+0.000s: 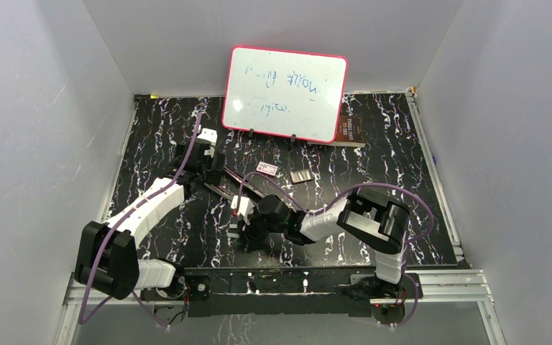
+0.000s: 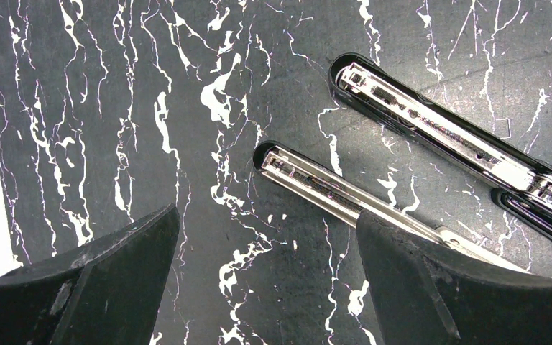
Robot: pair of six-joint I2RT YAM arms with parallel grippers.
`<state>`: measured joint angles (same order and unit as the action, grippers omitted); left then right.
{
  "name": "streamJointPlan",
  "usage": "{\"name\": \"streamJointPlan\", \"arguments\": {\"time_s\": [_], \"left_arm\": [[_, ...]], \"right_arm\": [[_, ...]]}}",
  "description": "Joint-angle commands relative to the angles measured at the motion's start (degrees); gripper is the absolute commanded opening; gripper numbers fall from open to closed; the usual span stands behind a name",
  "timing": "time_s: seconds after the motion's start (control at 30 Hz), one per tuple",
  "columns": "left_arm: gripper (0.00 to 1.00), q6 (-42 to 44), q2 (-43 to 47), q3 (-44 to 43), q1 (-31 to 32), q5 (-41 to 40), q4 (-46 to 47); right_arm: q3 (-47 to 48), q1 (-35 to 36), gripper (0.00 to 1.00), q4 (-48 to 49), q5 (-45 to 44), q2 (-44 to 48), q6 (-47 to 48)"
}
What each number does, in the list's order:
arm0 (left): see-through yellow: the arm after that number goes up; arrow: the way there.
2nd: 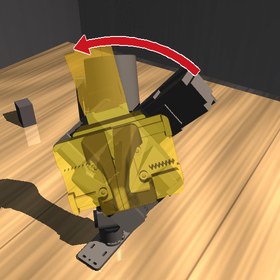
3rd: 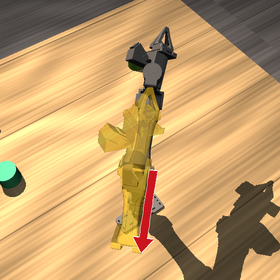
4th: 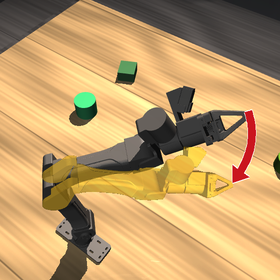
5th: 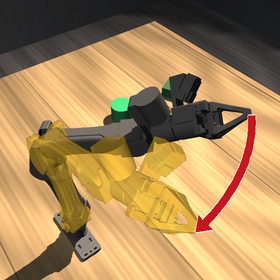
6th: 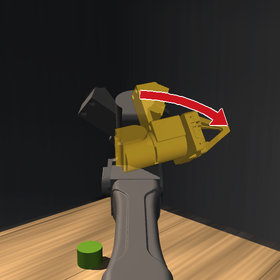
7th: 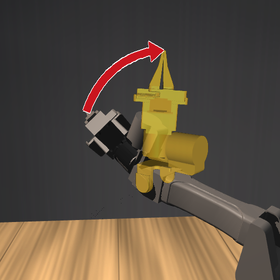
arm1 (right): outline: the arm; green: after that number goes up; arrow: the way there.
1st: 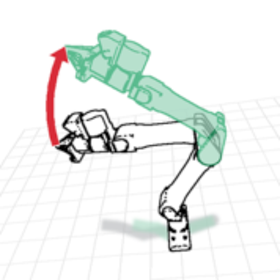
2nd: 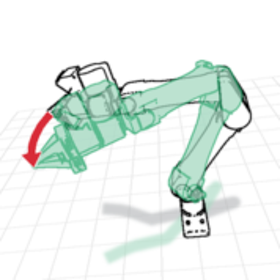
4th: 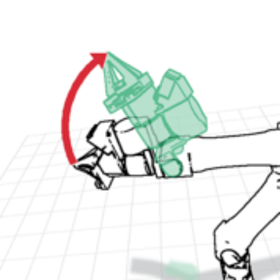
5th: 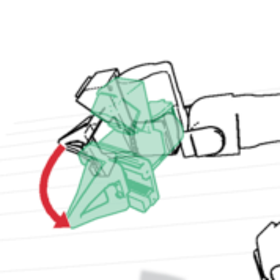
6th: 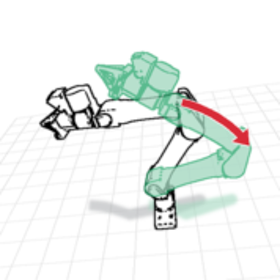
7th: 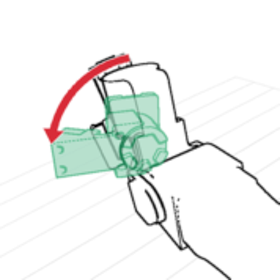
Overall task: Load the staples into the stapler
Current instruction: Place the staple at the center of the board, then pick up the staple from the center of the board.
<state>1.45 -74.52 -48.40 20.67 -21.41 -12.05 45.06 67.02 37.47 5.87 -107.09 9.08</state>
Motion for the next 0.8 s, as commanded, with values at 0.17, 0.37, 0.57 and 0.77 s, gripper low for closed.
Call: {"name": "streamJointPlan", "arguments": {"time_s": [0.17,0.37,0.57,0.77], "left_arm": [[0.92,0.65,1.53,-0.99,0.28,-0.04,-0.44],[0.92,0.7,1.75,-0.89,0.25,0.03,-0.34],[0.93,0.68,1.83,-0.82,0.36,0.01,-0.34],[0.93,0.83,1.88,-0.74,0.44,-0.04,-0.26]], "right_arm": [[-3.57,-0.18,0.37,-5.98,2.58,-4.28,1.01],[-4.21,-0.14,0.29,-4.87,3.32,-4.75,1.0],[-3.58,-0.16,0.31,-4.82,3.36,-5.01,0.37],[-3.72,-0.14,0.37,-4.44,0.87,-5.82,0.22]]}}
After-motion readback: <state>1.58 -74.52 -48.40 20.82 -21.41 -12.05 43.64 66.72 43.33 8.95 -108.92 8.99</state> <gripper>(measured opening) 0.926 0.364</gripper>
